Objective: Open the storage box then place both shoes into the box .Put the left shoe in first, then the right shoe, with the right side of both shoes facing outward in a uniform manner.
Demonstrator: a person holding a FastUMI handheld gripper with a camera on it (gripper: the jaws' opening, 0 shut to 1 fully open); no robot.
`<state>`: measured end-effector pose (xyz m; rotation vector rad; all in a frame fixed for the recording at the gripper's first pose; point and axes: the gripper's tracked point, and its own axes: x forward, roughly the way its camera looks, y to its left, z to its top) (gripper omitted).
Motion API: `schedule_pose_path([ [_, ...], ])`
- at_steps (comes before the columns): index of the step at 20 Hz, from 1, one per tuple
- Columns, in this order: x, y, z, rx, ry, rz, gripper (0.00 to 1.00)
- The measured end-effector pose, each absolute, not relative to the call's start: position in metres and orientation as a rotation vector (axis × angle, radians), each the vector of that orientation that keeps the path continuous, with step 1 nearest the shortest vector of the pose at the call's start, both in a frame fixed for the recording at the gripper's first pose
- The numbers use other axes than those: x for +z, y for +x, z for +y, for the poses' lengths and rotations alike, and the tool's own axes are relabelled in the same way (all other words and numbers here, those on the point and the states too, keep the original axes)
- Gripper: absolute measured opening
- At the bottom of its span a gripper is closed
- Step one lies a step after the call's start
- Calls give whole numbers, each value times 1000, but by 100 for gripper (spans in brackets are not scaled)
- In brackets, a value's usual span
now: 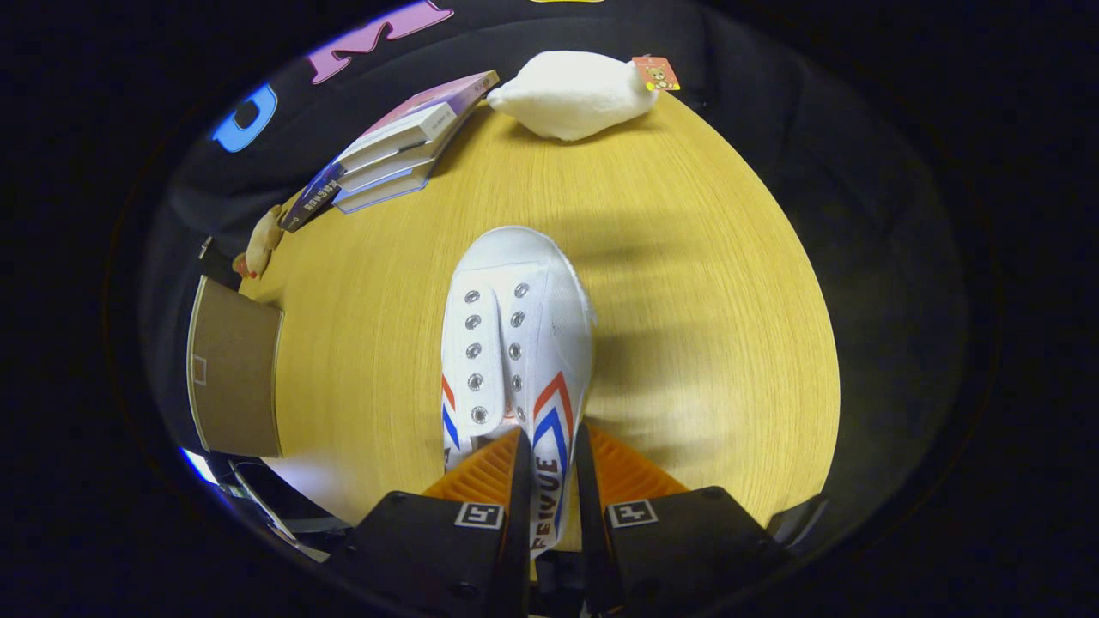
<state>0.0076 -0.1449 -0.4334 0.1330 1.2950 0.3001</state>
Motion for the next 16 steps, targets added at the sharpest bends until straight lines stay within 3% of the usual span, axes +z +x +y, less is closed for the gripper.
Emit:
schedule_pose_path([
  [4,-432,9,-146,259,205,1302,8],
  [16,-350,-4,-103,187,244,1222,7],
])
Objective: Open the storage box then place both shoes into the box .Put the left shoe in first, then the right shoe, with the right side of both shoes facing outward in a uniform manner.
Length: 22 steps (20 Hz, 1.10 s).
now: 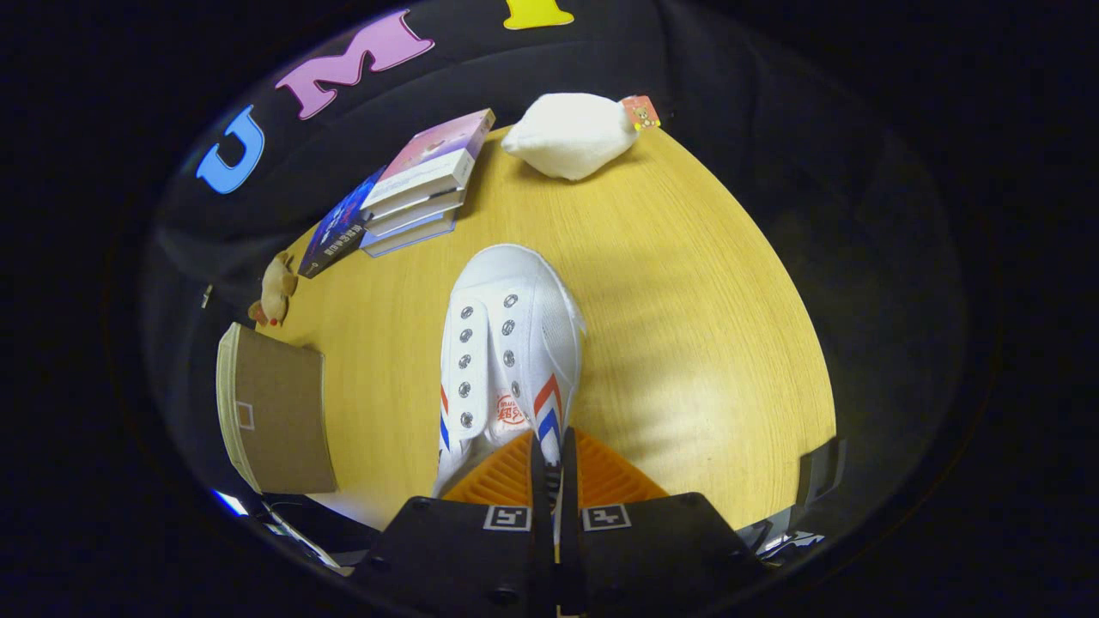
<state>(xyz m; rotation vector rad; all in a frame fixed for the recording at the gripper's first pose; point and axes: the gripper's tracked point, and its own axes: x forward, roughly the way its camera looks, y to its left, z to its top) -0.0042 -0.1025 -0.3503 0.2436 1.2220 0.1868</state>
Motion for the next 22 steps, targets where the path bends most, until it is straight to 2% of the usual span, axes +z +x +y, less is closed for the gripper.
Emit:
schedule_pose_path([
  [9,-258,-13,-18,208,336,1116,7],
  [22,-183,-46,131,381,360,1066,7],
])
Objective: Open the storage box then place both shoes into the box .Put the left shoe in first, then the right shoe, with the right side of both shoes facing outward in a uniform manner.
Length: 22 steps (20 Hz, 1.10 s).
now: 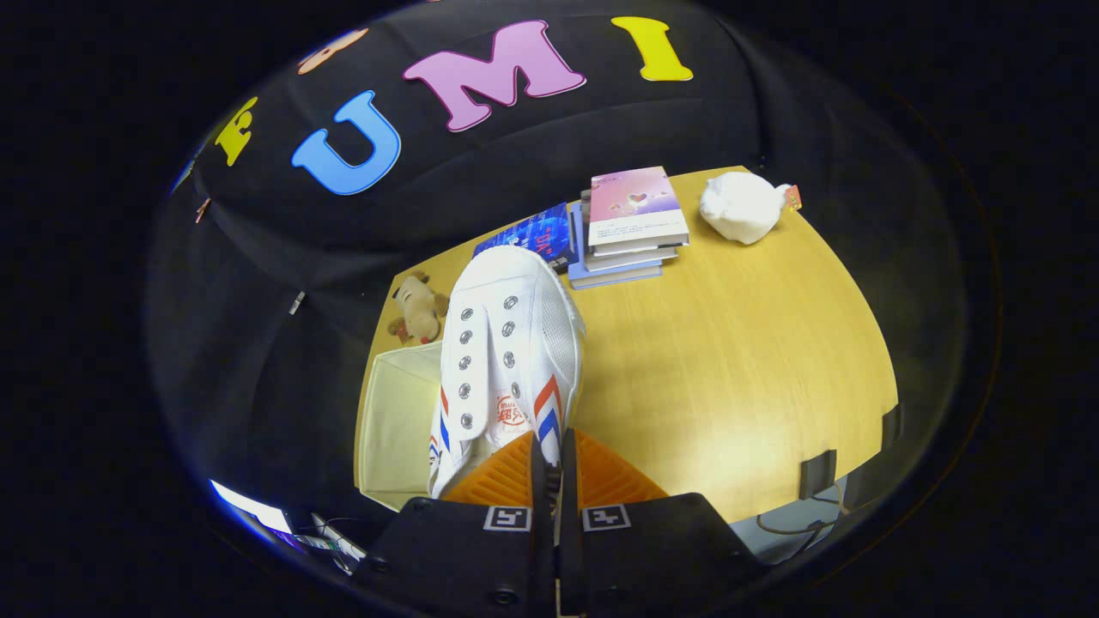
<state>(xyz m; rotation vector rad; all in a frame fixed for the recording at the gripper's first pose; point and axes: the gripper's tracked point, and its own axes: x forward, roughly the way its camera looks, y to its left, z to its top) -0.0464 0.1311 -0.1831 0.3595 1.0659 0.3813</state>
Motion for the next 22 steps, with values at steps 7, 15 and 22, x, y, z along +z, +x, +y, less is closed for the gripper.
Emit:
schedule_pose_path([
  [7,-175,-68,213,493,387,1115,7],
  [15,-204,-96,281,557,353,1233,7],
  [22,-249,-103,296,482,245,1305,7],
])
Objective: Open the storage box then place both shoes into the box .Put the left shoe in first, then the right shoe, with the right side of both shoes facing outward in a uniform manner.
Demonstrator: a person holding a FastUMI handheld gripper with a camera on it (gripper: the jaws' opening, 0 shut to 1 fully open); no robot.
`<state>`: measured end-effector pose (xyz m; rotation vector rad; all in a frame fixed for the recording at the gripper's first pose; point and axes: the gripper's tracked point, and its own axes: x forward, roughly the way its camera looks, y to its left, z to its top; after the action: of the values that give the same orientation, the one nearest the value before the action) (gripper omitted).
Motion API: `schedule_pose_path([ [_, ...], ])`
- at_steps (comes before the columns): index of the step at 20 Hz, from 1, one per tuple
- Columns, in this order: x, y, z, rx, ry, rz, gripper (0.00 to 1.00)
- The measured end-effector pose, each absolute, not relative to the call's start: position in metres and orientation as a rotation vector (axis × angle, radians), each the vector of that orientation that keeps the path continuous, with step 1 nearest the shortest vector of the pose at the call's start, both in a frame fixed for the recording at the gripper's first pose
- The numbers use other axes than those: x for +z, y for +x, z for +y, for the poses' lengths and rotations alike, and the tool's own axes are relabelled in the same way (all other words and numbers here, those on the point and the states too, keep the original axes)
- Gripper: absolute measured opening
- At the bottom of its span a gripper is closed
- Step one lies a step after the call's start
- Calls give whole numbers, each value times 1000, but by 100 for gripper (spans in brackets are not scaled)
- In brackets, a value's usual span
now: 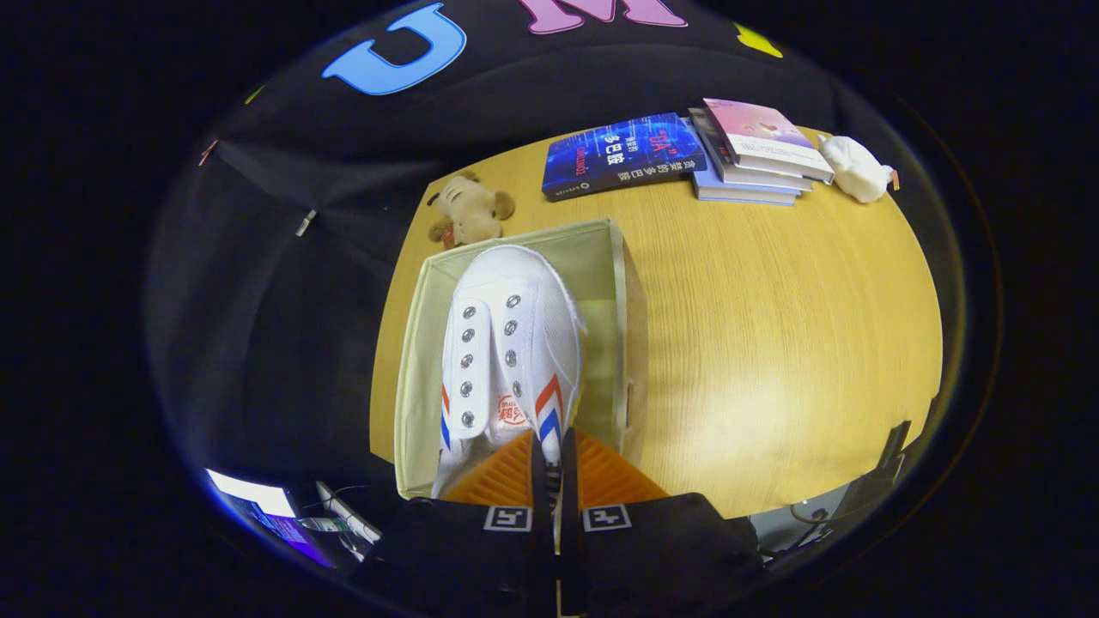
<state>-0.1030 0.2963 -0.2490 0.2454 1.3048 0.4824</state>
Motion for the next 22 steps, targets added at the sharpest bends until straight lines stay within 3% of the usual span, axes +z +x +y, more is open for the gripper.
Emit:
schedule_pose_path([
  [5,-262,-98,304,457,219,1302,11],
  [7,-257,-100,313,482,242,1301,25],
  [8,-250,-96,323,510,280,1281,42],
  [9,-242,-91,326,528,304,1256,44],
  [12,-222,-80,315,545,304,1183,90],
  [15,-206,-67,288,527,277,1098,99],
  [22,-150,-34,217,472,246,880,99],
])
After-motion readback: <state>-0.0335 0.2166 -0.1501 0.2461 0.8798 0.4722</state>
